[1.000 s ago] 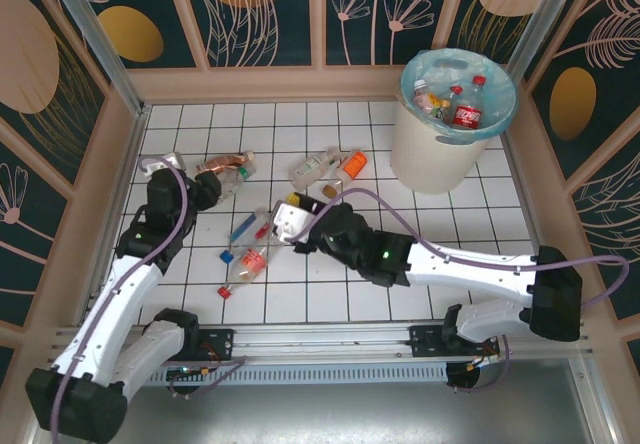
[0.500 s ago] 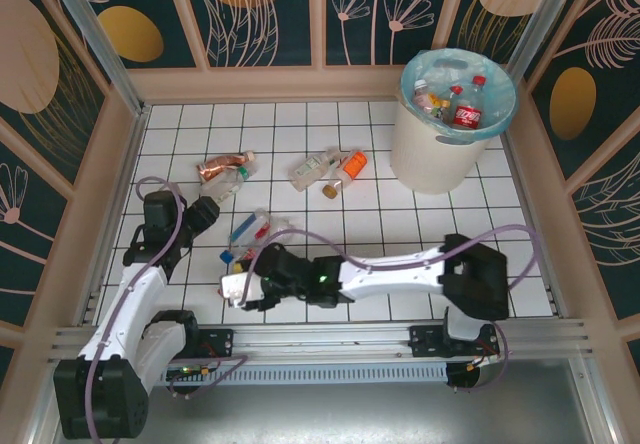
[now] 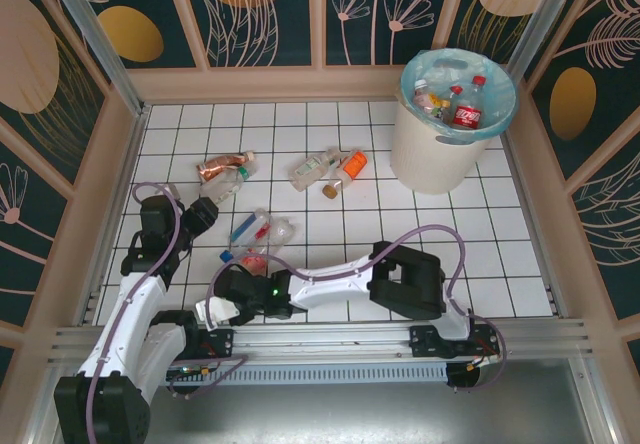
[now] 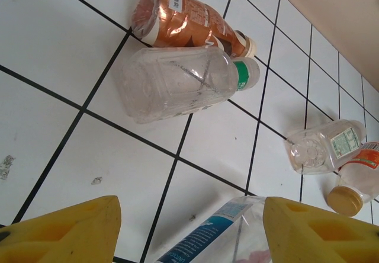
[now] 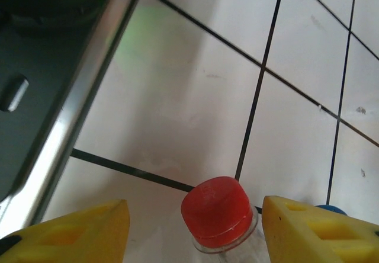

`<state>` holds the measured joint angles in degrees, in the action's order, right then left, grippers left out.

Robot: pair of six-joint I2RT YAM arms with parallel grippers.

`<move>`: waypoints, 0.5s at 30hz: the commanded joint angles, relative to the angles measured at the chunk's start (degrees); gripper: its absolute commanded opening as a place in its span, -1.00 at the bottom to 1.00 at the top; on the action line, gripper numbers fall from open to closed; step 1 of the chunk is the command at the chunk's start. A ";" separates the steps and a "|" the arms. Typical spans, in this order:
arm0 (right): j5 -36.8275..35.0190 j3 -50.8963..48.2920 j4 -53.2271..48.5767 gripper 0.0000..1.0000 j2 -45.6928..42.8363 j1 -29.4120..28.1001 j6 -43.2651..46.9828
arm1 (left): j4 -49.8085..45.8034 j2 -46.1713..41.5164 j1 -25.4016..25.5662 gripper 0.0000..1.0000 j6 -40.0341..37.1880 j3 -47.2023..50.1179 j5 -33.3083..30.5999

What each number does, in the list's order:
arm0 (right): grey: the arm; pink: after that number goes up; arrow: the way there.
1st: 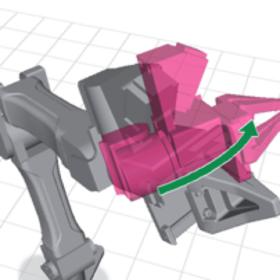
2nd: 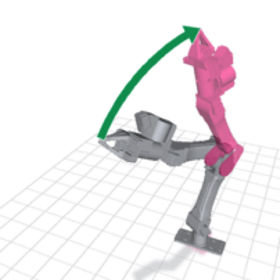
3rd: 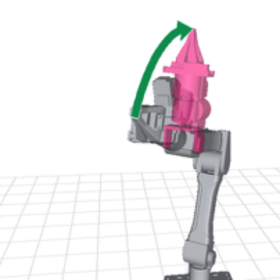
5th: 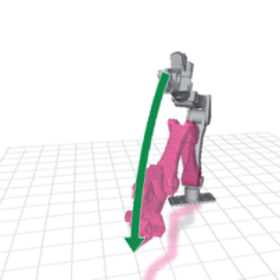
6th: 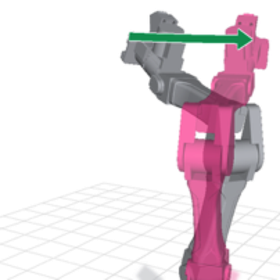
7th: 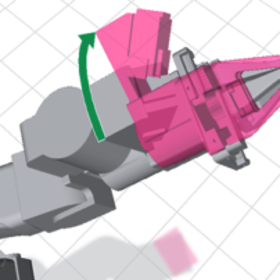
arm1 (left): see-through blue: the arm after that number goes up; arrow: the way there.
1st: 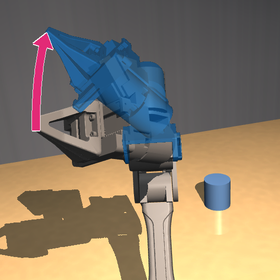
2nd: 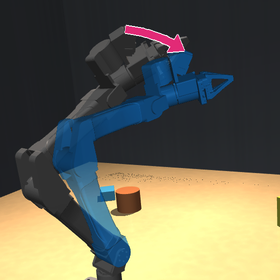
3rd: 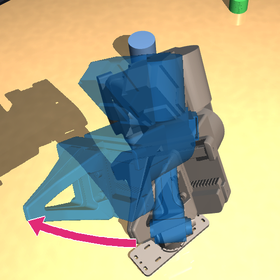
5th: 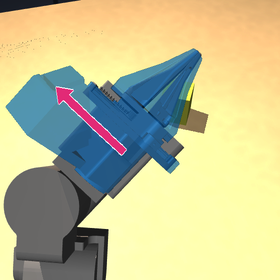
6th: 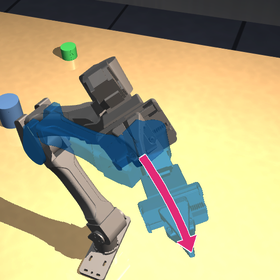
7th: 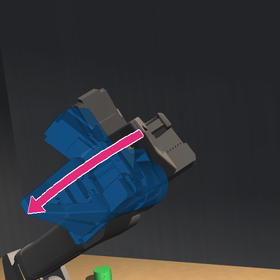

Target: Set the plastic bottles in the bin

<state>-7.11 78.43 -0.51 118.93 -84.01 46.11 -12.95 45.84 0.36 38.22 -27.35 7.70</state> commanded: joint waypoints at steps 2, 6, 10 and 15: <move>-5.66 1.96 -1.12 0.23 2.56 -0.51 3.69 | 1.66 -0.90 -0.36 0.30 -0.63 0.81 0.73; -7.04 2.58 -1.84 0.22 3.52 -0.46 4.71 | 1.77 -1.70 -0.36 0.31 -0.59 0.94 0.84; -7.44 3.25 -1.83 0.17 4.09 -0.46 5.52 | 2.05 -1.81 -0.35 0.31 -0.58 1.07 1.16; -8.73 3.35 -0.97 -0.07 4.21 -0.50 7.48 | 2.19 -1.90 -0.36 0.31 -0.60 1.16 1.69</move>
<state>-14.09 80.38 -1.15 122.10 -84.27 51.70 -12.19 44.60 0.36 38.22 -26.76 8.45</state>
